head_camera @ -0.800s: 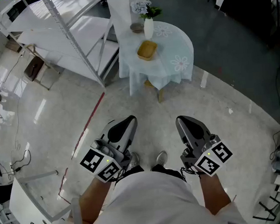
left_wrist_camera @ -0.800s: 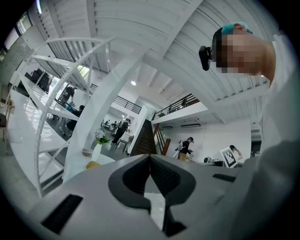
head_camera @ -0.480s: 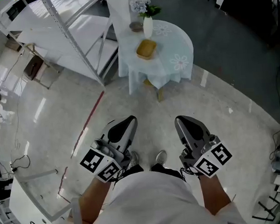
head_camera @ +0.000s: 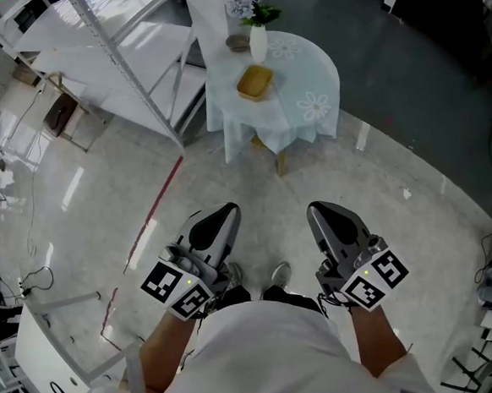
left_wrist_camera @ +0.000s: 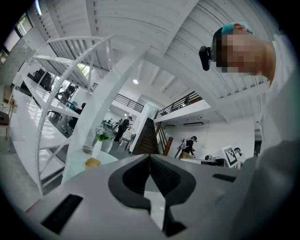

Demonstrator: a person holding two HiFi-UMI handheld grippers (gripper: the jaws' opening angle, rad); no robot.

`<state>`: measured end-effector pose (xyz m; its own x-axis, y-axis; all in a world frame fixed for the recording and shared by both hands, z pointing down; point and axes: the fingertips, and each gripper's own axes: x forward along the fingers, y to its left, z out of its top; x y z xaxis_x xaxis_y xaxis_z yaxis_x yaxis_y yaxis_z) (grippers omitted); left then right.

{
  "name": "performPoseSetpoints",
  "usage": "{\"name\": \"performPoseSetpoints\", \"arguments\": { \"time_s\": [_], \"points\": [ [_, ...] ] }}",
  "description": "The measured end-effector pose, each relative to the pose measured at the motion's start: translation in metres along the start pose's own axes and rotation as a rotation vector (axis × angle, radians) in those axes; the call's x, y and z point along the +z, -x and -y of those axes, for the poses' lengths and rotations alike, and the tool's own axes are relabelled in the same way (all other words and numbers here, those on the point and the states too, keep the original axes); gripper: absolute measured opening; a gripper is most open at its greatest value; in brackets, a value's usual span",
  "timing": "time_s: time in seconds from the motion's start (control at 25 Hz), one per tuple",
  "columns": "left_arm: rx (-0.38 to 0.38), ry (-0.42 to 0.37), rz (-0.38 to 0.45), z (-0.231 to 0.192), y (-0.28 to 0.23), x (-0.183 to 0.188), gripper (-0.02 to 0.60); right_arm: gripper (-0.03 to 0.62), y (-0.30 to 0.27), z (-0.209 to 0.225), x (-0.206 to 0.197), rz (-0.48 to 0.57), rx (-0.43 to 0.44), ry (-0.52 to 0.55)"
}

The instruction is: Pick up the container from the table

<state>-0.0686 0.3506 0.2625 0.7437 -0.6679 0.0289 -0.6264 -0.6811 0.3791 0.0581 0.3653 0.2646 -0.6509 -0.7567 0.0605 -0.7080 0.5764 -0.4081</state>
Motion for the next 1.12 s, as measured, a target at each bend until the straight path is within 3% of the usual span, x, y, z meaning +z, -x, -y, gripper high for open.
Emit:
{"name": "performPoseSetpoints", "arguments": {
  "time_s": [0.64,1.12],
  "points": [
    [0.047,-0.031,0.027,0.043,-0.038,-0.010,0.021,0.021,0.041,0.047,0.012,-0.004,0.039,-0.003],
    [0.052,-0.053,0.024,0.054,-0.069,-0.014,0.021,0.021,0.055,0.094,0.014,-0.013,0.010,-0.023]
  ]
}}
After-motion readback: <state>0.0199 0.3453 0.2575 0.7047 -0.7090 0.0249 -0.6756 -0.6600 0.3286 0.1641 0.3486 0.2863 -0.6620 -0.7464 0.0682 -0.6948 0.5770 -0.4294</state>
